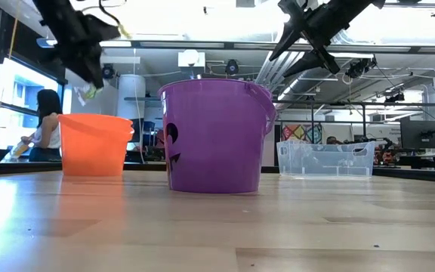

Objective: Sort candy by brand, put in halloween buckets
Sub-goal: Put the green gummy into the orange bucket, then put the blue gummy into the orange bucket

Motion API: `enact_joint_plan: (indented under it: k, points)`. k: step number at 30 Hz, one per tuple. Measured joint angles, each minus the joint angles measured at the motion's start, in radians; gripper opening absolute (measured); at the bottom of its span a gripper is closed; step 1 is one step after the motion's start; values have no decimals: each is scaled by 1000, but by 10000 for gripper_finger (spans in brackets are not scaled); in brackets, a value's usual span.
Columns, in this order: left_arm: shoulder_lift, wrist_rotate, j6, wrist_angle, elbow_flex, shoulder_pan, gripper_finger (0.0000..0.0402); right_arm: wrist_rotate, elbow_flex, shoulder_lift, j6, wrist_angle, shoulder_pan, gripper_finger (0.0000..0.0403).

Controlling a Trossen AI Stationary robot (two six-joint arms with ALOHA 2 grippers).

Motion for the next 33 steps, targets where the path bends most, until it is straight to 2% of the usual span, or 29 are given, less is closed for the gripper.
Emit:
enact_joint_plan:
  k: [3, 8, 13, 17, 21, 23, 26, 29, 33]
  points:
    - [47, 40, 50, 0, 0, 49, 52, 1, 0, 0, -3, -2, 0, 224]
    - [128, 7, 67, 14, 0, 75, 104, 5, 0, 0, -29, -9, 0, 224]
    - [162, 26, 80, 40, 0, 78, 146, 11, 0, 0, -31, -19, 0, 224]
    - [144, 146, 110, 37, 32, 78, 162, -26, 0, 0, -30, -55, 0, 224]
    - [90, 270, 139, 86, 49, 60, 162, -160, 0, 0, -28, -149, 19, 224]
    - [63, 281, 133, 92, 49, 34, 161, -216, 0, 0, -21, -224, 63, 224]
    - [41, 279, 111, 95, 49, -3, 161, -233, 0, 0, 62, -338, 181, 224]
    - [38, 277, 97, 95, 49, -40, 161, -199, -19, -1, 203, -378, 339, 224]
    - [51, 277, 46, 101, 49, -76, 161, -140, -73, 0, 452, -325, 558, 224]
